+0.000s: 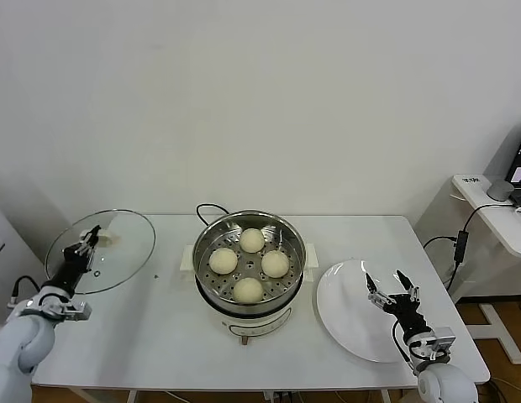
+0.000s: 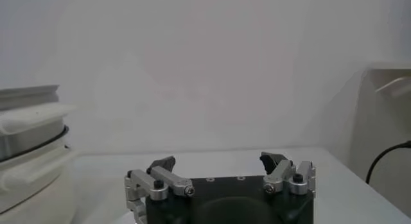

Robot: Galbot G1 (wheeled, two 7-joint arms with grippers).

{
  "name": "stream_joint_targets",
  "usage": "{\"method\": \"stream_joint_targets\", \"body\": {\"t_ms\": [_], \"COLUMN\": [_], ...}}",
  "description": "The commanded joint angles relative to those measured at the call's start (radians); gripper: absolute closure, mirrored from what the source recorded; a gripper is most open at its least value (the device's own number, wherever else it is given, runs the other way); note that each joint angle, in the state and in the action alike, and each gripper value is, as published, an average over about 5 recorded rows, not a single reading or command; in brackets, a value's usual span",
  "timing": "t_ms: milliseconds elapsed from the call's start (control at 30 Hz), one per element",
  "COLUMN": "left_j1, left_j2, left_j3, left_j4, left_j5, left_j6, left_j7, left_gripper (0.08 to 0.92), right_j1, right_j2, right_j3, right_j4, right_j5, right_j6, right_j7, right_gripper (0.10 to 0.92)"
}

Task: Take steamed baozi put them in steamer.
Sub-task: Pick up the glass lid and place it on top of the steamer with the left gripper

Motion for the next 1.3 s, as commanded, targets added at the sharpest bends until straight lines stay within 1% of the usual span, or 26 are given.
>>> {"method": "stream_joint_targets", "body": {"t_ms": [33, 133, 300, 433, 600, 800, 1000, 1300], "left_j1": [0.012, -0.012, -0.083, -0.135, -0.17, -0.21, -0.238, -0.241], "left_j2": [0.077, 0.082, 0.075, 0.039, -0.009, -0.077, -0.134, -0.205], "left_j3": [0.14, 0.235, 0.38, 0.467, 0.562, 0.646, 0.696, 0.745], "left_j4": [-0.39, -0.455, -0.497, -0.502, -0.5, -0.492, -0.469, -0.432], "left_j5": [-0.13, -0.105, -0.039, 0.024, 0.103, 0.163, 0.202, 0.269], "left_j6": [0.312, 0.409, 0.535, 0.605, 0.696, 0.753, 0.761, 0.771], "left_j7": [0.201, 0.22, 0.242, 0.264, 0.293, 0.323, 0.328, 0.346], "left_gripper": [0.894, 0.894, 0.894, 0.894, 0.894, 0.894, 0.894, 0.894], "right_j1": [0.004, 0.006, 0.008, 0.006, 0.004, 0.003, 0.002, 0.005], "right_j2": [-0.001, -0.005, -0.008, -0.01, -0.008, -0.003, -0.003, 0.003], "right_j3": [0.002, 0.003, 0.003, 0.002, 0.001, 0.001, 0.005, 0.007], "right_j4": [0.007, 0.01, 0.011, 0.014, 0.015, 0.012, 0.007, -0.007], "right_j5": [0.001, 0.001, -0.001, -0.004, -0.007, -0.009, -0.008, -0.008], "right_j6": [-0.004, -0.005, -0.006, -0.009, -0.011, -0.01, -0.009, -0.006], "right_j7": [0.001, 0.002, 0.004, 0.005, 0.007, 0.006, 0.005, 0.003], "right_gripper": [0.203, 0.203, 0.203, 0.203, 0.203, 0.203, 0.203, 0.203]}}
